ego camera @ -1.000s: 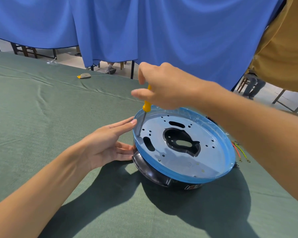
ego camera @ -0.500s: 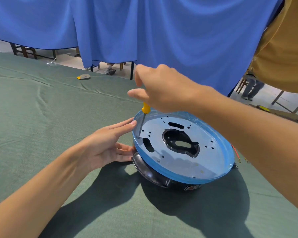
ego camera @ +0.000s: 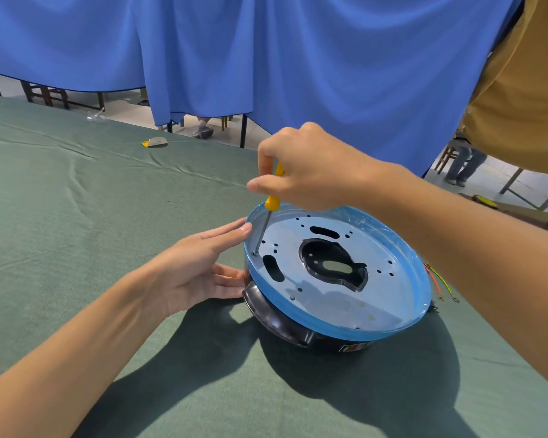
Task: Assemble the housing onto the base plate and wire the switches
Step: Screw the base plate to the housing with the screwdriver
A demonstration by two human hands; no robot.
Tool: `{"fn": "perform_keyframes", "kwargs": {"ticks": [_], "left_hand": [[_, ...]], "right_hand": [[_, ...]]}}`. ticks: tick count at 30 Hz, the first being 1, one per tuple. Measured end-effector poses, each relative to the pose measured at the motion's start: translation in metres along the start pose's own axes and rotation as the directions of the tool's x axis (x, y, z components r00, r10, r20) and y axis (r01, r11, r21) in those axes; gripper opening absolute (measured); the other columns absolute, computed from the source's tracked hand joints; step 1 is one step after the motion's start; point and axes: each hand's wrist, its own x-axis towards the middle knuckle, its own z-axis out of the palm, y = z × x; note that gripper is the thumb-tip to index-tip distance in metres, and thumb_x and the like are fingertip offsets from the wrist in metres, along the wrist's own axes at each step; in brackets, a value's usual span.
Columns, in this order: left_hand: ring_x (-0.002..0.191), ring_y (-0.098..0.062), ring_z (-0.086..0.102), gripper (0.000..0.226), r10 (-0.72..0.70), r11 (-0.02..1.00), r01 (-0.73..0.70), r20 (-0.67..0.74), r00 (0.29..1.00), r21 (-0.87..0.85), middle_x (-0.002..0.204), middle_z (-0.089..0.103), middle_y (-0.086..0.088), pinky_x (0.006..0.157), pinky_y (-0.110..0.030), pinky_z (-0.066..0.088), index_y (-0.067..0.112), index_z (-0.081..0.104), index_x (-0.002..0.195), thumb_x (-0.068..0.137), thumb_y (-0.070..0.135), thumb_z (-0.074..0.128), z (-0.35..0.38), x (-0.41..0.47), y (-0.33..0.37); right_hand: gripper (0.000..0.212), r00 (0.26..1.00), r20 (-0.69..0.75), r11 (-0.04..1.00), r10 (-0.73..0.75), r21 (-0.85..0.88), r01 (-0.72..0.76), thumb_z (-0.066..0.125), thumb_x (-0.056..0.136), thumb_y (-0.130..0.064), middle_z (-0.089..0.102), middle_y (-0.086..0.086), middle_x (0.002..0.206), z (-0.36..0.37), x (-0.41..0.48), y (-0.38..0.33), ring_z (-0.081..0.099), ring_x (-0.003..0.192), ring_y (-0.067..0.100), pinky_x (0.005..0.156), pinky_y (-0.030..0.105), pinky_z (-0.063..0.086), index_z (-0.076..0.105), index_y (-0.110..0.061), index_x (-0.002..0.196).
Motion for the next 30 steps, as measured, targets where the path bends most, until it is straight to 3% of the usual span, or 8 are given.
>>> {"fn": "perform_keyframes", "kwargs": {"ticks": [3, 5, 8, 10, 14, 17, 23, 30], "left_hand": [[0.067, -0.029, 0.068, 0.045, -0.004, 1.0, 0.004, 0.0, 1.0, -0.002, 0.089, 0.074, -0.015, 0.061, -0.035, 0.058, 0.042, 0.073, 0.11, 0.065, 0.041, 0.08, 0.0, 0.0, 0.0], [0.068, -0.03, 0.067, 0.049, -0.009, 1.0, 0.009, -0.006, 1.0, -0.004, 0.091, 0.073, -0.019, 0.061, -0.035, 0.058, 0.042, 0.072, 0.111, 0.062, 0.041, 0.081, 0.0, 0.0, 0.0], [0.072, -0.031, 0.067, 0.049, -0.015, 1.0, 0.014, -0.009, 1.0, -0.012, 0.096, 0.072, -0.023, 0.061, -0.035, 0.058, 0.042, 0.071, 0.112, 0.065, 0.041, 0.081, 0.001, -0.001, 0.0], [0.074, -0.031, 0.068, 0.047, -0.017, 1.0, 0.017, -0.013, 1.0, -0.017, 0.099, 0.072, -0.024, 0.063, -0.036, 0.059, 0.042, 0.071, 0.113, 0.067, 0.04, 0.08, 0.0, -0.001, 0.0], [0.074, -0.031, 0.068, 0.047, -0.018, 1.0, 0.018, -0.005, 1.0, -0.022, 0.1, 0.072, -0.024, 0.064, -0.036, 0.058, 0.041, 0.071, 0.113, 0.067, 0.04, 0.08, 0.0, 0.0, 0.0], [0.076, -0.031, 0.068, 0.047, -0.015, 1.0, 0.015, 0.015, 1.0, -0.016, 0.1, 0.072, -0.023, 0.065, -0.036, 0.058, 0.042, 0.072, 0.111, 0.065, 0.041, 0.081, 0.0, 0.0, 0.0], [0.07, -0.03, 0.069, 0.052, 0.005, 1.0, -0.005, 0.022, 1.0, 0.005, 0.089, 0.073, -0.019, 0.064, -0.035, 0.058, 0.043, 0.073, 0.106, 0.055, 0.043, 0.084, -0.001, 0.0, -0.001], [0.067, -0.028, 0.068, 0.052, 0.005, 1.0, -0.005, 0.025, 1.0, 0.0, 0.086, 0.072, -0.018, 0.063, -0.034, 0.058, 0.044, 0.073, 0.105, 0.054, 0.043, 0.084, -0.001, 0.0, 0.0]], "right_hand": [[0.043, 0.994, 0.076, 0.996, 0.072, 0.046, -0.076, 0.06, 0.087, -0.056, 0.06, 0.002, 0.064, -0.003, -0.002, 0.002, 0.06, 0.069, 0.015, 0.053, 0.028, 0.037, 0.064, -0.013, 0.084], [0.037, 0.991, 0.092, 0.984, 0.095, 0.144, -0.107, 0.07, 0.08, -0.05, 0.063, -0.003, 0.056, -0.009, -0.004, 0.002, 0.057, 0.051, 0.005, 0.049, 0.023, 0.039, 0.065, -0.014, 0.082], [0.035, 0.965, -0.107, 0.844, 0.241, 0.514, -0.154, 0.083, 0.068, -0.032, 0.048, -0.005, 0.055, -0.019, -0.006, 0.008, 0.041, 0.05, 0.01, 0.053, 0.022, 0.034, 0.06, -0.005, 0.069], [0.037, 0.936, -0.174, 0.746, 0.306, 0.654, -0.122, 0.076, 0.079, -0.03, 0.034, -0.009, 0.048, -0.024, -0.005, 0.014, 0.033, 0.045, 0.006, 0.049, 0.017, 0.031, 0.051, -0.011, 0.059], [0.023, 0.993, 0.025, 0.907, 0.119, 0.404, -0.119, 0.057, 0.094, -0.023, 0.054, 0.001, 0.067, -0.012, -0.01, 0.019, 0.048, 0.065, 0.012, 0.059, 0.026, 0.037, 0.053, -0.013, 0.074], [0.005, 0.981, 0.182, 0.991, -0.075, 0.12, 0.054, 0.062, 0.089, -0.019, 0.059, -0.004, 0.085, 0.023, -0.02, 0.011, 0.054, 0.085, 0.017, 0.073, 0.032, 0.046, 0.066, -0.017, 0.088], [0.009, 0.975, 0.145, 0.955, -0.167, 0.27, 0.123, 0.071, 0.086, -0.02, 0.065, -0.003, 0.096, 0.063, -0.027, 0.004, 0.059, 0.09, 0.015, 0.079, 0.035, 0.049, 0.075, -0.022, 0.095], [0.012, 0.979, 0.142, 0.965, -0.147, 0.24, 0.11, 0.064, 0.091, -0.017, 0.064, -0.009, 0.09, 0.069, -0.026, 0.002, 0.059, 0.086, 0.014, 0.074, 0.044, 0.053, 0.069, -0.028, 0.087]]}}
